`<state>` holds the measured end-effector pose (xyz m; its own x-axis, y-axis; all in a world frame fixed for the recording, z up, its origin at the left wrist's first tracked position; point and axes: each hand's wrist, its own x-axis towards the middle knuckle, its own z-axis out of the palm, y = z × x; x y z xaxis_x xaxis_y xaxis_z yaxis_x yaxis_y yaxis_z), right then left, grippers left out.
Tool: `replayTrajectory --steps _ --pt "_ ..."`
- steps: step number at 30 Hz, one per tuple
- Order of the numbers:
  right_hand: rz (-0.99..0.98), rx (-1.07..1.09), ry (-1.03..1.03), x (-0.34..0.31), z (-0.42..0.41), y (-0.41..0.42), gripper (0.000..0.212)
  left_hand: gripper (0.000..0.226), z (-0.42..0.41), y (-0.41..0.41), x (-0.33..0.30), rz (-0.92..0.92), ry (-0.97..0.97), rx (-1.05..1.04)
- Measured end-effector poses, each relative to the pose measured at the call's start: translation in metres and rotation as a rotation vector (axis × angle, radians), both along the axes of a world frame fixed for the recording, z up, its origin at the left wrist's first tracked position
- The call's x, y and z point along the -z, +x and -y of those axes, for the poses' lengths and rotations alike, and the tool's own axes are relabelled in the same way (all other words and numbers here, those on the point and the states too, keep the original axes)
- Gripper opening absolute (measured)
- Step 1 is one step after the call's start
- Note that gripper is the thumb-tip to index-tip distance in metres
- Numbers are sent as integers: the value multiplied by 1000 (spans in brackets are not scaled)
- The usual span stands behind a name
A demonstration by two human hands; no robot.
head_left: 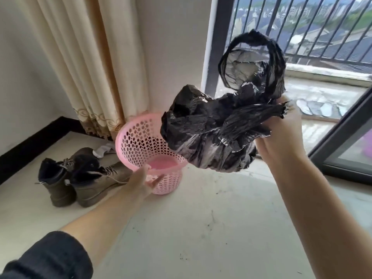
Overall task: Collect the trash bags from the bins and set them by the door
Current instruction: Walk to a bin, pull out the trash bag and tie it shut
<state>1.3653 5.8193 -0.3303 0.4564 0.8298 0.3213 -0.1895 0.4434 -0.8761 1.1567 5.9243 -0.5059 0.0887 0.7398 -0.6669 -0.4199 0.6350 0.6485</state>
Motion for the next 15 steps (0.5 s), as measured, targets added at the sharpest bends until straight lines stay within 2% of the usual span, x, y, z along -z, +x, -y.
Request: replayTrajectory --steps 3,10,15 --pt "99 34 -189 28 3 10 28 17 -2 15 4 0 17 -13" --pt "62 88 -625 108 0 32 27 41 -17 15 21 72 31 -132" --pt "71 -23 -1025 180 16 18 39 47 -12 8 22 111 34 -20"
